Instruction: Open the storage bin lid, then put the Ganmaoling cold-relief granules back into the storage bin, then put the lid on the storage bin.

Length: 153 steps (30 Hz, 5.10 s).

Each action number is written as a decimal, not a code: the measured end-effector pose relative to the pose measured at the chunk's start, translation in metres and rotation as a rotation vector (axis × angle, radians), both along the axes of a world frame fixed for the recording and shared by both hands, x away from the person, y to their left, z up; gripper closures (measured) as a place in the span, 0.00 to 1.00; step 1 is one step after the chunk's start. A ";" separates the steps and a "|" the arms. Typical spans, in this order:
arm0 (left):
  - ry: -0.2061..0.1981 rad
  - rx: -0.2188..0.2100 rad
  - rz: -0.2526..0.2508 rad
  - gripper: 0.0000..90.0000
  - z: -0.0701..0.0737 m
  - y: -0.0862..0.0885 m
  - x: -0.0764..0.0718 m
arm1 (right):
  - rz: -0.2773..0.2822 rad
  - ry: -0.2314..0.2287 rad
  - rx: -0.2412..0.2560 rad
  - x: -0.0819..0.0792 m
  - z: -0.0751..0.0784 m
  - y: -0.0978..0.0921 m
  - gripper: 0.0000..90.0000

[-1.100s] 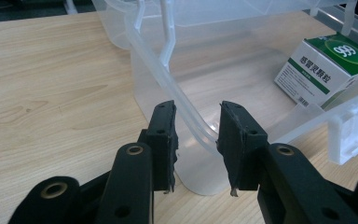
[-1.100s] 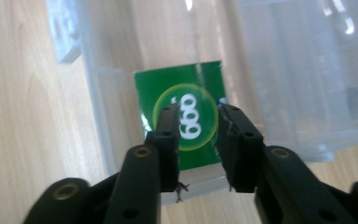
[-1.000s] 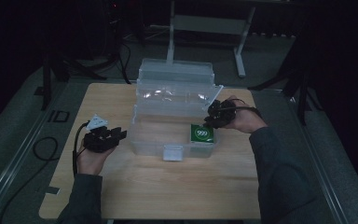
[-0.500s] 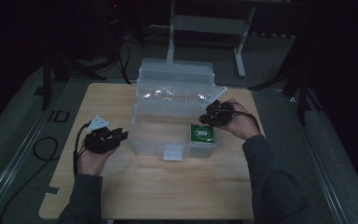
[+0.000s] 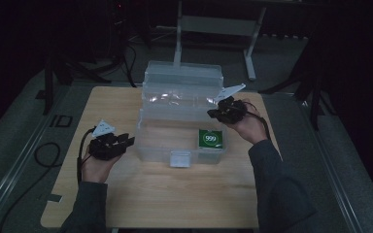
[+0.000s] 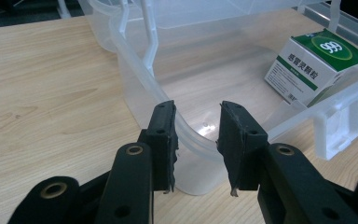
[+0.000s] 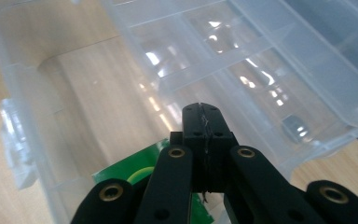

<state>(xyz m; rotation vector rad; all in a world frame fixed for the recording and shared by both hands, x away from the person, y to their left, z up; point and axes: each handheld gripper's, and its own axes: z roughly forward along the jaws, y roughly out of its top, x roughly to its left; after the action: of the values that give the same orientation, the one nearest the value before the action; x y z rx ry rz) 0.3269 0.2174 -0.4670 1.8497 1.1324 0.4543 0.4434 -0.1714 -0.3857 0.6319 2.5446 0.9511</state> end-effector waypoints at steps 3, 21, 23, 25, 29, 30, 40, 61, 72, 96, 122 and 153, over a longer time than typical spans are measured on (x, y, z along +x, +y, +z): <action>0.000 0.001 -0.003 0.74 0.000 -0.001 0.000 | -0.021 -0.006 -0.002 0.003 -0.001 0.000 1.00; 0.000 0.003 -0.016 0.74 0.000 -0.005 0.001 | -0.106 -0.044 0.108 0.024 0.012 0.003 1.00; 0.000 0.003 -0.018 0.74 0.000 -0.005 0.001 | -0.111 -0.053 0.111 0.025 0.013 0.003 0.99; 0.001 0.007 -0.021 0.74 0.000 -0.006 0.001 | -0.121 -0.060 0.108 0.027 0.014 0.003 0.98; 0.002 0.003 -0.025 0.74 0.000 -0.007 0.001 | -0.131 -0.068 0.125 0.030 0.014 0.003 0.96; 0.002 -0.003 -0.029 0.74 0.000 -0.007 0.001 | -0.133 -0.064 0.133 0.031 0.015 0.003 0.94; 0.002 0.002 -0.049 0.74 0.000 -0.014 0.002 | -0.175 -0.077 0.169 0.042 0.015 0.005 0.88; -0.022 0.034 -0.073 1.00 0.000 -0.018 -0.002 | -0.226 -0.081 0.185 0.064 0.022 0.018 0.78; -0.018 0.033 -0.087 1.00 -0.003 -0.020 -0.004 | -0.209 -0.051 0.196 0.078 0.019 0.031 0.56; -0.016 0.023 -0.120 0.98 -0.005 -0.029 -0.004 | -0.068 -0.035 0.083 0.081 0.003 0.055 0.48; 0.021 0.023 -0.190 0.98 -0.013 -0.044 -0.005 | -0.052 0.000 0.098 0.082 0.001 0.065 0.62; 0.026 0.082 -0.324 1.00 -0.056 -0.097 0.004 | -0.022 -0.005 0.097 0.081 0.001 0.074 0.64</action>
<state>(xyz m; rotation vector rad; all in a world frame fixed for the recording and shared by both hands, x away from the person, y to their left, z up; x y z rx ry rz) 0.3307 0.1200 -0.5232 2.0694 0.8188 0.2939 0.5246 -0.0972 -0.3850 0.6829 2.4944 1.0727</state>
